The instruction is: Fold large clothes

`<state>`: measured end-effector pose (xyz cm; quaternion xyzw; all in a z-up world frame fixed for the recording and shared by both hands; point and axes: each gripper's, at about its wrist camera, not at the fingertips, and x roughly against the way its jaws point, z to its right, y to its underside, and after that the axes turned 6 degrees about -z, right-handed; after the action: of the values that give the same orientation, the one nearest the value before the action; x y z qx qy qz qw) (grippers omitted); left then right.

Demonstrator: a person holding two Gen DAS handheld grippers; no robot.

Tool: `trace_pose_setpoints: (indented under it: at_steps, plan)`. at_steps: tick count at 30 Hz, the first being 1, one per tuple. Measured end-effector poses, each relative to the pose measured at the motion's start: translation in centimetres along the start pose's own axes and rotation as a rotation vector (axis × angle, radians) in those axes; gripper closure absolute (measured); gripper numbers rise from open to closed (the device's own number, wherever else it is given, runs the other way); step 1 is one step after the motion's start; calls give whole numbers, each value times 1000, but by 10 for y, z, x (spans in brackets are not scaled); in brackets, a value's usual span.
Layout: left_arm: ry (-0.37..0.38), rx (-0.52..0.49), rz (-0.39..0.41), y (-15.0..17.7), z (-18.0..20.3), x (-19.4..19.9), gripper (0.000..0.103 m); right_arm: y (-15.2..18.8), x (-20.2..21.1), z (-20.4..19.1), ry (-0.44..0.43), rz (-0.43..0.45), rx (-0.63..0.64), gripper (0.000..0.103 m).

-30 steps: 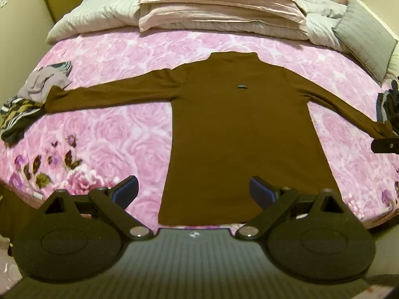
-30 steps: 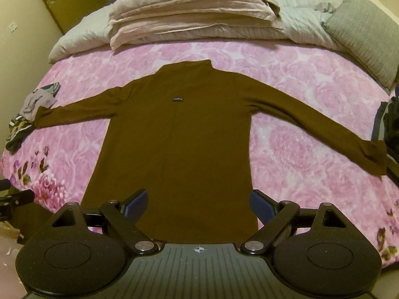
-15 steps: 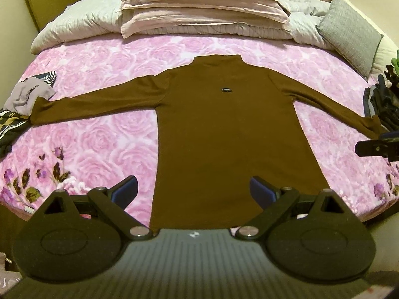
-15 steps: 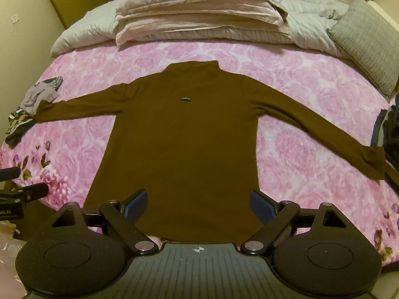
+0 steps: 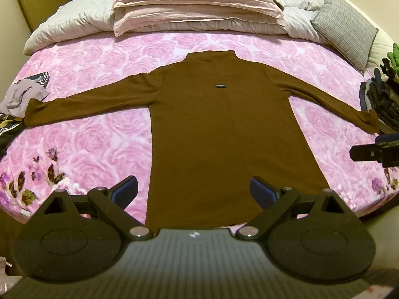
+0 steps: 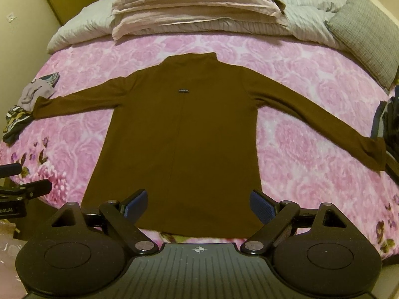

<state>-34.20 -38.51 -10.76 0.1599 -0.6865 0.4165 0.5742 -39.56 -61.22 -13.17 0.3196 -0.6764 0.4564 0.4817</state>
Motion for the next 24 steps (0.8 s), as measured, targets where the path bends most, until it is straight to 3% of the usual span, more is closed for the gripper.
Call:
trace_pose_setpoints:
  at_steps: [11,15,19,24]
  plan:
    - [-22,33,-9,-5,3,-4,8,-5,-9,5,-18,-15,6,17]
    - [-51,69,7,-5,-7,-4,8,-13,-14,4,-26,48,30,17]
    - [-89,140,14,-4,-41,-3,8,-30,-23,-16,-59,77,102,17]
    - [-141,215,25,-10,-113,-4,8,-55,-38,-77,-91,116,254,17]
